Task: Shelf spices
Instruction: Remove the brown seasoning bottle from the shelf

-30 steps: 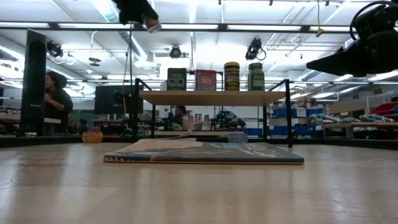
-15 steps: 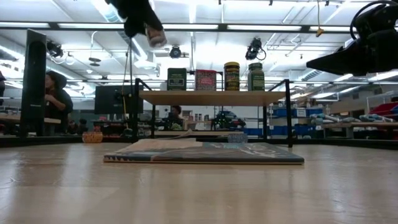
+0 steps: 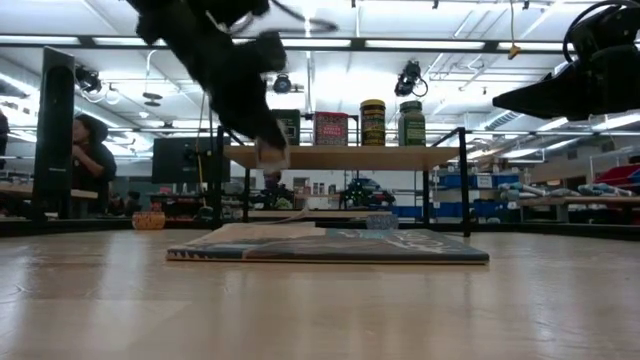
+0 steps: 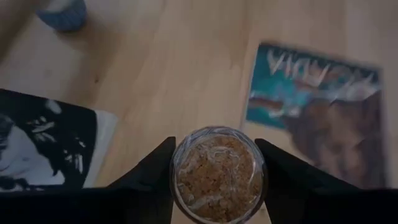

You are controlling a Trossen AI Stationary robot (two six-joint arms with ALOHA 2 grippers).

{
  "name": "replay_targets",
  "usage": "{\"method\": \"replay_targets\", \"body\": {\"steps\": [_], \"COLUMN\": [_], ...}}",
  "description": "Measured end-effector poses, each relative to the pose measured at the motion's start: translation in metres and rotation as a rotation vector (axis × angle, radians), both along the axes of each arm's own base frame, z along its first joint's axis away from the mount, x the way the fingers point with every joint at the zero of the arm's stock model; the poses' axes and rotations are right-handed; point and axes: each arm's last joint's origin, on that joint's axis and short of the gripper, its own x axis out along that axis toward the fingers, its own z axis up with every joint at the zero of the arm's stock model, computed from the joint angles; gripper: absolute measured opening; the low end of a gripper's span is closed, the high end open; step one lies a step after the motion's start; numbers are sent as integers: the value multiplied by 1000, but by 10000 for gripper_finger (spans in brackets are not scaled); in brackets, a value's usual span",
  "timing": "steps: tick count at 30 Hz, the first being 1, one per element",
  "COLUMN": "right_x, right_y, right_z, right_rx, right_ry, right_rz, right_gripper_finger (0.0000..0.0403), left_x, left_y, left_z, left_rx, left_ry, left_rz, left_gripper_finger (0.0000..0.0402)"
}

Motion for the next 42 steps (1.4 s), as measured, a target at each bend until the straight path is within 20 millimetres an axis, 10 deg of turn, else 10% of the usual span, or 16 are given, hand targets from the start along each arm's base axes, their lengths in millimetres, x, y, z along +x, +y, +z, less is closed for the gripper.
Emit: {"method": "replay_targets", "body": {"steps": [14, 42], "right_x": [0, 0], "right_y": [0, 0], "right_z": [0, 0], "right_rx": [1, 1], "right_ry": [-3, -3], "right_rz": [0, 0], "right_gripper_finger": [176, 176], "left_x": [22, 18], "left_y": [1, 12], "left_z": [-67, -67], "left_rx": [20, 53], "left_ry": [187, 221], "left_rz": [-3, 56], "left_gripper_finger": [179, 179]}}
